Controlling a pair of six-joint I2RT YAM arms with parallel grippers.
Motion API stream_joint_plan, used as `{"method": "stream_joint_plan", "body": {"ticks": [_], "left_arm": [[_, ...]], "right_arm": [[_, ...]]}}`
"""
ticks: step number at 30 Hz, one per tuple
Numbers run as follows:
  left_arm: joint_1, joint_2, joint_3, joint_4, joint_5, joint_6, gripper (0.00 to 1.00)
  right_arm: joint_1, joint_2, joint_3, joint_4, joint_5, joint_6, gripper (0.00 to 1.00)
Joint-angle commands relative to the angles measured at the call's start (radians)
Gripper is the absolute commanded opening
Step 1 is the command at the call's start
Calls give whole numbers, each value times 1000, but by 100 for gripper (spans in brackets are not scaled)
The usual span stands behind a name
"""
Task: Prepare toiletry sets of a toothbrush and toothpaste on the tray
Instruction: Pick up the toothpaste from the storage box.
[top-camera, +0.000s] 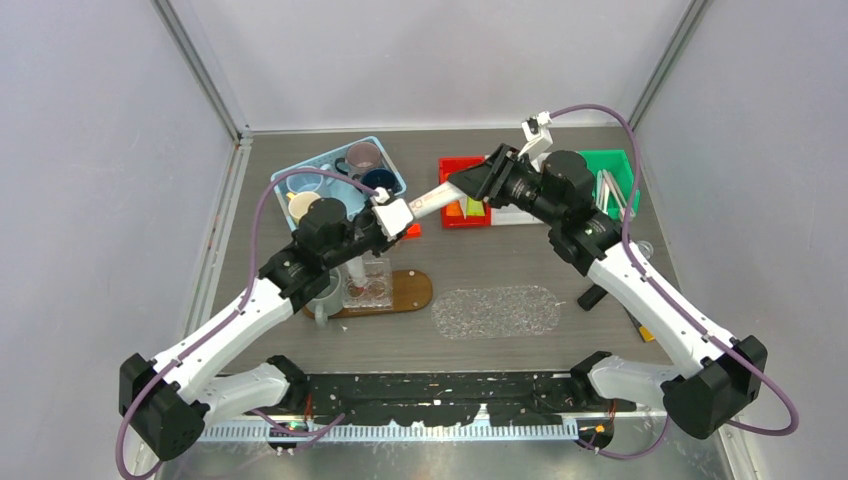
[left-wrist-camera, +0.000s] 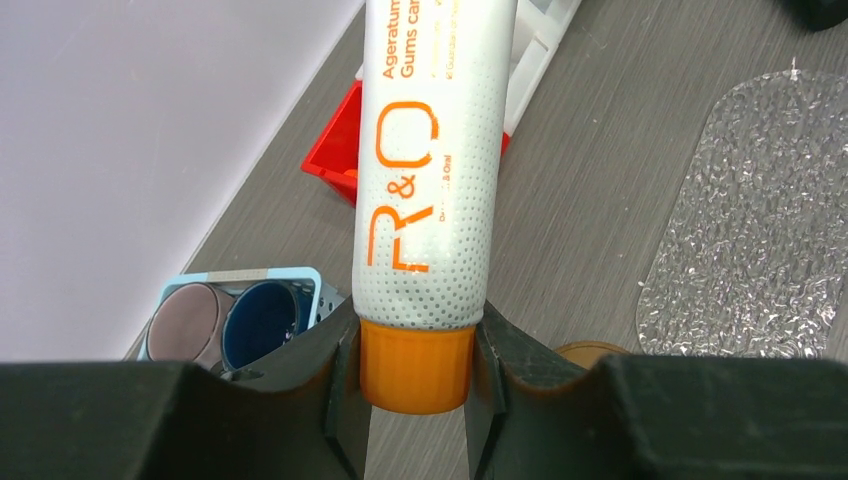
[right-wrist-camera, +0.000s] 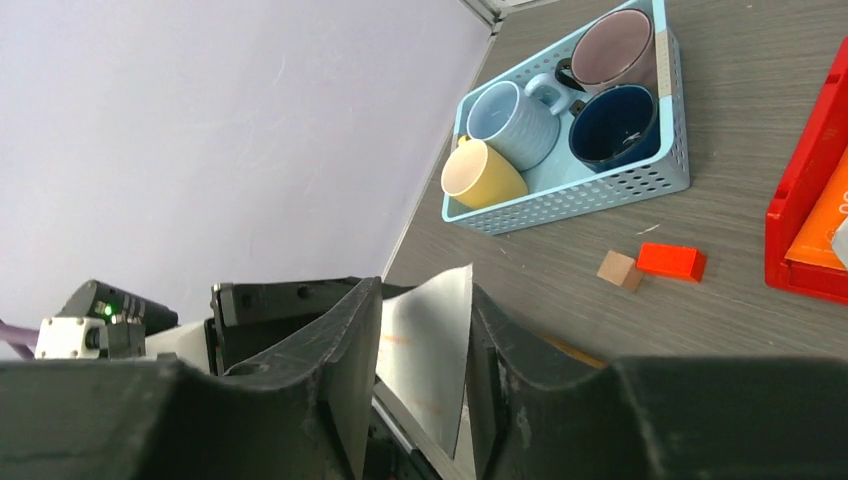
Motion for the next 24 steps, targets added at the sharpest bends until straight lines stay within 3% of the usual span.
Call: {"method": "stream_joint_plan", "body": {"ticks": [1,9,14,24], "left_arm": [[-9,-26,-1,88,2,-14,0],[-10,-5,11,85,-29,-41,1],[-10,-13,16,76,-52,-62,28],[-8,-65,67,-50,-204,-66,85]], "right_arm": [[0,-3,-16,148,66,67,37],[0,-34,-22,155,59,65,14],[0,-29,24,122,44,8,1],[0,14,210,-87,59,-211,1]]}}
